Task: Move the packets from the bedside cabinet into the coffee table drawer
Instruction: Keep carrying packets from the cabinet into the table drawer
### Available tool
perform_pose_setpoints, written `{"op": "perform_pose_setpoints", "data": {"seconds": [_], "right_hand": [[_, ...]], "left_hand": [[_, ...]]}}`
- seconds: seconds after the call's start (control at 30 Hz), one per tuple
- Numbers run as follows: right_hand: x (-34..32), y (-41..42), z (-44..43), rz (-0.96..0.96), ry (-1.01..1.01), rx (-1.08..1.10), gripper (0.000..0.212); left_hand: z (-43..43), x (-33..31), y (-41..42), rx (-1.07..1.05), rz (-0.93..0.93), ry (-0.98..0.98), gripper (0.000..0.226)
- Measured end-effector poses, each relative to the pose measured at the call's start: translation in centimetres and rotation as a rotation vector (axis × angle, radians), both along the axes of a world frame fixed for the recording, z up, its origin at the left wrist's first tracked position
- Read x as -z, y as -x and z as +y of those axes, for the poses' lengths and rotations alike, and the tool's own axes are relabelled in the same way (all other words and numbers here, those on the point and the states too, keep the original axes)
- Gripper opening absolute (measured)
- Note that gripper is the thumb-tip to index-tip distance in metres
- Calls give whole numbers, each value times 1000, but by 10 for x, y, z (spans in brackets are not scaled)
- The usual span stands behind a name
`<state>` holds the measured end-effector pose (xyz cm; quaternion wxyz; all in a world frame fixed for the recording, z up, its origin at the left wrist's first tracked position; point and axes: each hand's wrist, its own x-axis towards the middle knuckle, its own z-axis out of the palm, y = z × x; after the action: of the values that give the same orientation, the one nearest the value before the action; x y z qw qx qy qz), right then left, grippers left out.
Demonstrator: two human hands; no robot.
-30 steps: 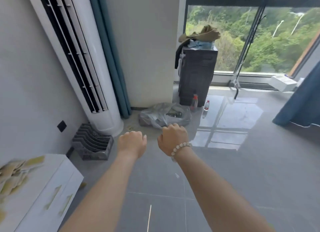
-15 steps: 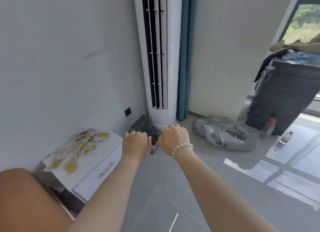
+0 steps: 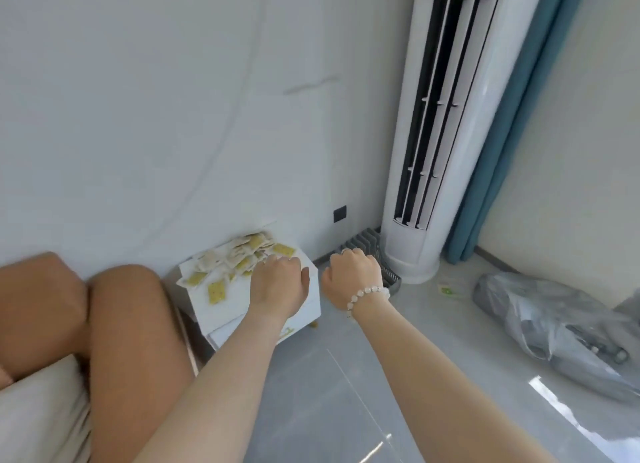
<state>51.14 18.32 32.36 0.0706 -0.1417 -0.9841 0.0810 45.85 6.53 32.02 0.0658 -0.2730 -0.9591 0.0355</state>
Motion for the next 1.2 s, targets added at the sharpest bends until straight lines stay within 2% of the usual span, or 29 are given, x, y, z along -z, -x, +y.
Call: {"op": "perform_pose_setpoints", "data": {"seconds": [0.23, 0.4, 0.67, 0.97, 1.2], "right_hand": [[12, 55, -36, -1, -12, -188, 30], [16, 95, -58, -23, -2, -228, 25], [19, 179, -97, -64, -23, -318, 32], [32, 259, -136, -105, -29, -323, 32], [34, 295, -133, -88, -34, -288, 32]], "left_hand": [[-37, 13, 35, -160, -33, -21, 38], [-63, 16, 69, -218, -27, -5, 38], [-101, 20, 148, -297, -30, -6, 39], [-141, 34, 230, -334, -40, -5, 38], [-142, 38, 266, -305, -33, -16, 38]]}}
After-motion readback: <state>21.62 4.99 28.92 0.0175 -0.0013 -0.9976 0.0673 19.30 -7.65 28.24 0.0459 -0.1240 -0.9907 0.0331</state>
